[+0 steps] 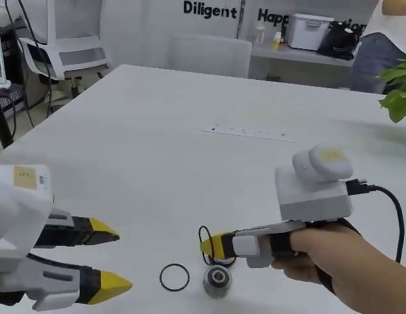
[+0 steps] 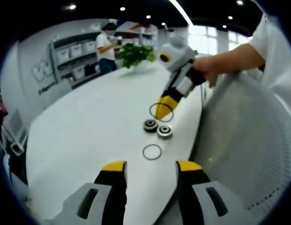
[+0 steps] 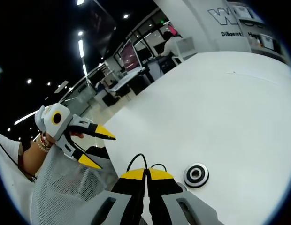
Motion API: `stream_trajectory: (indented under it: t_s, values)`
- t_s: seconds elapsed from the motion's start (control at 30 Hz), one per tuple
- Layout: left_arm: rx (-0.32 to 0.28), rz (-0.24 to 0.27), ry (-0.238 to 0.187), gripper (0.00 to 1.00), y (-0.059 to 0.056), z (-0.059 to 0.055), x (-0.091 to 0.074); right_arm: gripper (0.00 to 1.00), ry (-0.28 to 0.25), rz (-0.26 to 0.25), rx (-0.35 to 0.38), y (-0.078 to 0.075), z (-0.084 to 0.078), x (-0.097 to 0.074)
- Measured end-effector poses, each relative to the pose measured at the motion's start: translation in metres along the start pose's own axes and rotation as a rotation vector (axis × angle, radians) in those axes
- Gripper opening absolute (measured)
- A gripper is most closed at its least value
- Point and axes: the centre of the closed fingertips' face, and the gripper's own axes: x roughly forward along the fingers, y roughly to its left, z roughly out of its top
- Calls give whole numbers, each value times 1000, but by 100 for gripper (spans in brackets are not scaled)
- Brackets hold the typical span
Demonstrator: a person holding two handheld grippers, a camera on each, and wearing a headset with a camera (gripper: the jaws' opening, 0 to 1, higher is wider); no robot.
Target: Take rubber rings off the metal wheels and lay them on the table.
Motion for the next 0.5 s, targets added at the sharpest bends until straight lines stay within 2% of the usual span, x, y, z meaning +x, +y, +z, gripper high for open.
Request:
stream_trajectory:
  t_s: [0.13, 0.23, 0.33, 0.4, 0.47, 0.5]
  values:
    - [-19, -11, -3, 44, -4, -2, 1, 0, 24, -28, -1, -2, 0, 10]
    - [-20, -10, 7, 44, -5, -5, 2, 0, 25, -39, -7, -2, 1, 15]
    - [-30, -7, 14, 45, -5, -7, 2, 0, 25, -79, -11, -9, 1, 20]
    - [-32, -2, 15, 45, -5, -8, 2, 0, 29, -80, -11, -9, -2, 22]
    - [-39, 2, 9, 45, -4, -7, 2, 0, 10, -79, 2, -8, -3, 23]
    - [-43, 4, 7, 44, -4, -7, 1, 0, -29, -76, 30, -7, -2, 25]
